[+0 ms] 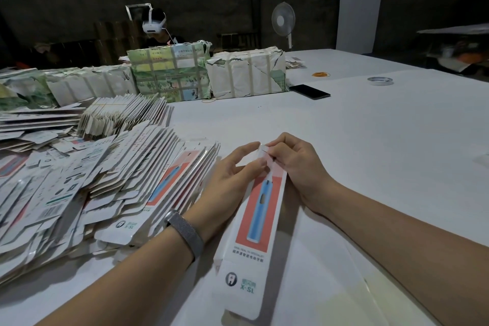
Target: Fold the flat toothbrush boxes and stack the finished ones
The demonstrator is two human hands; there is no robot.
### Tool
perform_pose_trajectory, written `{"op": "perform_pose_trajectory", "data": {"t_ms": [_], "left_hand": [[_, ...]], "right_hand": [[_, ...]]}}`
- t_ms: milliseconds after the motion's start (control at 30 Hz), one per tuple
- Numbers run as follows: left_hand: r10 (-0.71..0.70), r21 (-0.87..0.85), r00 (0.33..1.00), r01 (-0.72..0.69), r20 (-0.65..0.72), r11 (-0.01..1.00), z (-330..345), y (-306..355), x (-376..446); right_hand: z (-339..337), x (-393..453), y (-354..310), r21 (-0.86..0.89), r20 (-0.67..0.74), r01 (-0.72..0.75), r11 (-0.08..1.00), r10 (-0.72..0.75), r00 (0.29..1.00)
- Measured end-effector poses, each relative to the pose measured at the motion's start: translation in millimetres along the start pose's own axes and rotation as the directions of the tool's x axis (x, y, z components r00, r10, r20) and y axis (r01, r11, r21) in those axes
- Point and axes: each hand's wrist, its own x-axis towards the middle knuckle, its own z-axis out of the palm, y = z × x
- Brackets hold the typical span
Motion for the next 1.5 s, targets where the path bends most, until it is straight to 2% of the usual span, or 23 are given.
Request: {"op": "perform_pose_trajectory", "data": {"t_ms": [167, 367, 1100, 1500], "left_hand": [[0.008, -0.013, 1.0, -0.008, 0.019, 1.0, -4.4, 1.3, 0.9], [0.003, 0.02, 0.999, -0.003, 0.036, 1.0, -5.2, 1.0, 1.1], [-0.015, 0.049, 0.995, 0.011, 0.103, 0.999, -6.1, 2.6, -0.2], [0.016, 0.042, 0.998, -0.019, 0.06, 0.999, -7.0, -1.8, 0.6]], "right_hand": [[1.4, -2.8, -3.7, 0.047, 0.018, -0.005, 0.999, 0.005, 1.0], [1.2, -3.2, -3.7, -0.015, -0.01, -0.001, 1.0, 0.001, 1.0], [1.0, -2.9, -2.8, -0.017, 0.001, 0.032, 0.999, -0.032, 0.999], [-0.3, -6.0, -5.1, 0.005, 0.035, 0.04, 0.999, -0.04, 0.999]]}}
